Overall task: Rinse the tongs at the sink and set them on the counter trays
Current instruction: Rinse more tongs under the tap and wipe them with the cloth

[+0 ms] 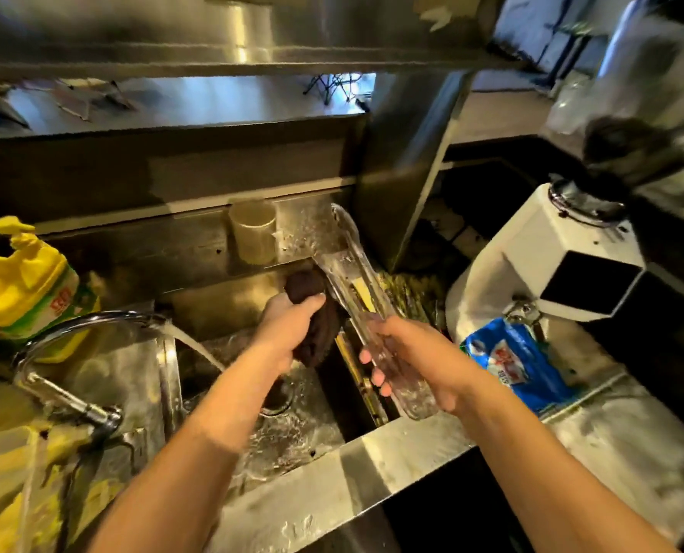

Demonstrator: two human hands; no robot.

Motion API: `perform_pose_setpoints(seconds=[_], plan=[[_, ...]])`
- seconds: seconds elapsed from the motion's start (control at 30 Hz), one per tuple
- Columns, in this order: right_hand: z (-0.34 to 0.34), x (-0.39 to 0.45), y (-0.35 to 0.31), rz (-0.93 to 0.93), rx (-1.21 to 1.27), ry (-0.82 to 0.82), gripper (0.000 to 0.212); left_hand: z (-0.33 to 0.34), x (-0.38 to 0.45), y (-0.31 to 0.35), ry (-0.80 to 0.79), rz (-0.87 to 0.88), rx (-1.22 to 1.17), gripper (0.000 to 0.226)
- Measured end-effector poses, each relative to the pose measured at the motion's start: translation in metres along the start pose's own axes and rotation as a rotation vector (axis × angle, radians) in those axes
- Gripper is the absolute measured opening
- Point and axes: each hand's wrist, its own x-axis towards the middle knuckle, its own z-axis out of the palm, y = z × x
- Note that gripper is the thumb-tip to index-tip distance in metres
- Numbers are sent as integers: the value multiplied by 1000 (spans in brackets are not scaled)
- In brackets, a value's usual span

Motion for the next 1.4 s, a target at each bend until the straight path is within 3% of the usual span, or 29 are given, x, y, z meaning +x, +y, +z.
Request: perform_pose_setpoints(seconds=[0.2,0.37,0.47,0.6,0.73,0.83,1.0,1.1,1.23,1.4], plan=[[-70,-67,6,-82,103,120,35,101,-36,25,-240,64,41,3],[-140,-138,16,-179,229,241,38,201,-82,35,-472,126,90,18],[-184,-188,29,-235,300,310,49,261,-116,38,-585,182,151,6],[-235,-251,44,-292,431,409,66,342,-157,29,-723,215,205,7],[-289,-303,64,-313,582,560,51,422,-203,12,-781,160,211,5],[-332,-342,81,-347,693,658,54,480,-241,-3,-857,121,204,5],[-387,-400,99,-381,770,821,52,552,-291,-23,-948,85,241,24],[-420,-433,110,-320,646,1038,37,584,-314,-31,-1012,22,281,25],[-469,-460,121,9,247,1360,28,609,-331,-38,-1069,-32,274,18],[-526,-466,124,289,-71,1465,32,625,-342,-47,-1074,-15,270,15]])
